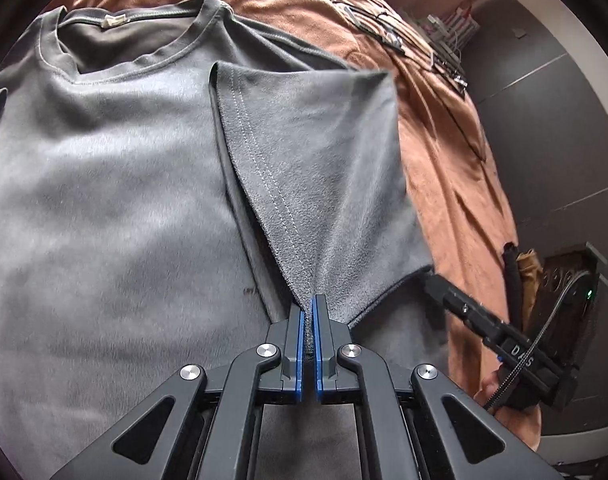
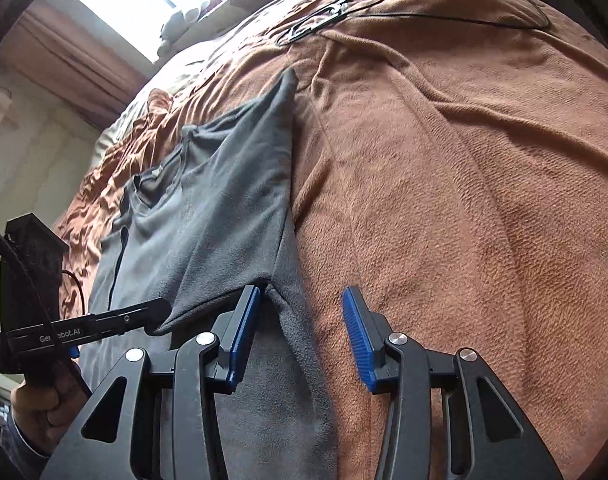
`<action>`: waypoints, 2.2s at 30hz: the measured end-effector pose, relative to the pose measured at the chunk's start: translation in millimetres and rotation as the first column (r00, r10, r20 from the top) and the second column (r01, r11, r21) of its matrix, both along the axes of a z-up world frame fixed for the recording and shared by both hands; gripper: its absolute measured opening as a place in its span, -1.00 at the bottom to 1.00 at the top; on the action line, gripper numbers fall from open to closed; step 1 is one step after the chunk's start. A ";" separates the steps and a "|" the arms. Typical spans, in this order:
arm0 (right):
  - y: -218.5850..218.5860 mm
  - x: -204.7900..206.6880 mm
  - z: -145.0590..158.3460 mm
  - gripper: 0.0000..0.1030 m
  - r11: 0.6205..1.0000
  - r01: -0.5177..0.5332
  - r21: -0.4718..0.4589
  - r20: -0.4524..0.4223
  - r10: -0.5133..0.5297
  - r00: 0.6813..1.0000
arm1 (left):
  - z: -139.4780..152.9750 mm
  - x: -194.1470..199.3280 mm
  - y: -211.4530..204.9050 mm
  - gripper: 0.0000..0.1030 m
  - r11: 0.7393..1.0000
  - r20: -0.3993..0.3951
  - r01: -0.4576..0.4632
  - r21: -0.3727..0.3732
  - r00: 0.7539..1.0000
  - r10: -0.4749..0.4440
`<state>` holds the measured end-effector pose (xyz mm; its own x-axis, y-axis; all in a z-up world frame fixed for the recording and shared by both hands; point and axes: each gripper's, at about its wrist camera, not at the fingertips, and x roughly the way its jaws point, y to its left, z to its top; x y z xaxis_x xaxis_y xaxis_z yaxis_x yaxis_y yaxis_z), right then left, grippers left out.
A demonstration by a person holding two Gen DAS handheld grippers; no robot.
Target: Fold small clothes
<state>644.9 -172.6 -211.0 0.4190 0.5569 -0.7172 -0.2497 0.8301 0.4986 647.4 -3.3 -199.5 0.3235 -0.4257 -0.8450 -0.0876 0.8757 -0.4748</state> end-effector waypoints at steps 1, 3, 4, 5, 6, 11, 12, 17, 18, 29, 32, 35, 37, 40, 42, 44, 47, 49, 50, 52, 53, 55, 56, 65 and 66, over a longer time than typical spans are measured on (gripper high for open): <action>1.4 0.4 0.2 -0.21 1.000 -0.001 -0.007 0.005 0.001 1.000 | -1.7 -1.3 -1.5 -0.93 1.000 -0.008 0.001 0.006 1.000 -0.001; 4.0 1.0 1.7 -0.26 1.000 -0.003 -0.025 0.014 0.003 1.000 | -5.1 -3.9 -5.3 -0.93 1.000 -0.019 0.013 0.021 1.000 -0.013; 4.2 1.4 1.9 -0.38 0.999 0.003 -0.041 0.017 -0.002 1.000 | -5.9 -4.6 -7.7 -0.93 0.999 -0.019 0.026 0.038 0.999 -0.025; 3.2 1.8 1.4 -0.44 0.999 0.009 -0.049 0.014 -0.008 1.000 | -5.5 -4.8 -8.8 -0.92 0.998 -0.017 0.036 0.048 0.999 -0.035; 2.4 1.6 0.9 -0.50 0.999 0.013 -0.041 0.009 -0.012 1.000 | -4.2 -3.9 -9.6 -0.92 0.997 -0.017 0.045 0.056 0.999 -0.044; -3.7 -0.7 5.9 -0.54 0.999 0.019 -0.045 -0.002 -0.019 1.000 | 11.5 3.9 -4.2 -0.78 0.988 0.003 0.076 0.132 0.997 -0.077; -4.9 -1.2 8.0 -0.54 0.999 0.017 -0.040 -0.005 -0.017 1.000 | 14.1 5.8 -0.3 -0.62 0.987 0.012 0.076 0.138 0.997 -0.078; -13.3 -1.9 18.4 -0.54 1.000 0.010 0.024 0.013 -0.010 1.000 | 26.5 27.3 19.0 -0.17 0.982 0.071 0.035 0.185 0.996 -0.049; -15.3 -1.7 19.9 -0.54 0.999 0.010 0.040 0.019 -0.010 1.000 | 27.0 32.9 22.3 -0.17 0.981 0.076 0.027 0.191 0.996 -0.042; -18.4 11.9 6.1 -0.54 0.994 0.022 0.110 0.006 -0.023 1.000 | 13.0 101.6 43.4 -0.17 0.950 0.139 -0.026 0.311 0.990 -0.018; -11.8 15.8 4.5 -0.54 0.994 0.013 0.110 0.006 -0.013 1.000 | 7.0 114.6 43.9 -0.17 0.945 0.152 -0.038 0.324 0.988 -0.012; -2.7 18.8 0.8 -0.54 0.996 0.004 0.093 0.000 -0.004 1.000 | 0.6 125.9 40.9 -0.17 0.939 0.157 -0.032 0.341 0.987 -0.023; 4.2 20.4 -2.8 -0.54 0.997 -0.007 0.076 -0.006 0.007 1.000 | -3.9 133.3 37.0 -0.17 0.929 0.161 -0.021 0.370 0.986 -0.042; 10.7 21.6 -4.9 -0.54 0.999 -0.004 0.046 -0.002 0.004 1.000 | -4.6 136.2 35.4 -0.72 0.922 0.178 -0.024 0.385 0.983 -0.048; 11.0 22.6 -5.3 -0.63 0.999 0.005 0.041 0.000 -0.005 1.000 | -2.3 134.1 37.3 -0.87 0.922 0.180 -0.032 0.385 0.983 -0.042; 9.5 23.5 -7.3 -0.69 0.999 0.013 0.050 -0.007 -0.012 1.000 | 1.5 129.9 39.5 -0.87 0.916 0.181 -0.039 0.398 0.983 -0.037; 8.7 23.4 -8.3 -0.70 0.998 0.013 0.057 -0.009 -0.012 1.000 | 5.5 126.6 44.6 -0.87 0.913 0.172 -0.047 0.405 0.985 -0.025; 9.6 23.5 -7.8 -0.70 0.999 0.011 0.051 -0.006 -0.011 1.000 | 7.0 125.3 48.8 -0.87 0.907 0.164 -0.063 0.417 0.986 -0.007; 9.6 23.6 -8.0 -0.70 0.999 0.009 0.048 -0.005 -0.009 1.000 | 6.8 123.9 49.2 -0.87 0.905 0.159 -0.065 0.421 0.987 -0.003; 9.5 23.2 -7.7 -0.70 0.999 0.006 0.048 -0.008 -0.006 1.000 | 2.4 123.1 49.2 -0.87 0.896 0.135 -0.056 0.441 0.991 -0.004; 8.2 22.9 -7.9 -0.70 0.999 0.006 0.050 -0.009 -0.006 1.000 | -1.3 123.6 48.0 -0.87 0.889 0.123 -0.045 0.455 0.992 -0.013; 9.1 22.9 -7.5 -0.70 0.999 0.003 0.043 -0.009 -0.003 1.000 | -6.2 125.5 43.8 -0.86 0.873 0.120 -0.027 0.486 0.992 -0.036; 10.0 23.3 -7.5 -0.70 0.999 0.001 0.038 -0.008 0.000 1.000 | -7.6 127.0 41.9 -0.84 0.863 0.118 -0.020 0.505 0.992 -0.046; 0.8 18.1 5.8 -0.69 0.998 -0.011 0.064 -0.004 0.012 1.000 | 25.2 127.5 30.4 -0.34 0.821 0.162 -0.039 0.570 0.985 -0.065; -1.4 17.3 7.9 -0.69 0.997 -0.007 0.073 0.005 0.007 1.000 | 31.8 127.5 27.7 -0.34 0.831 0.183 -0.045 0.554 0.981 -0.069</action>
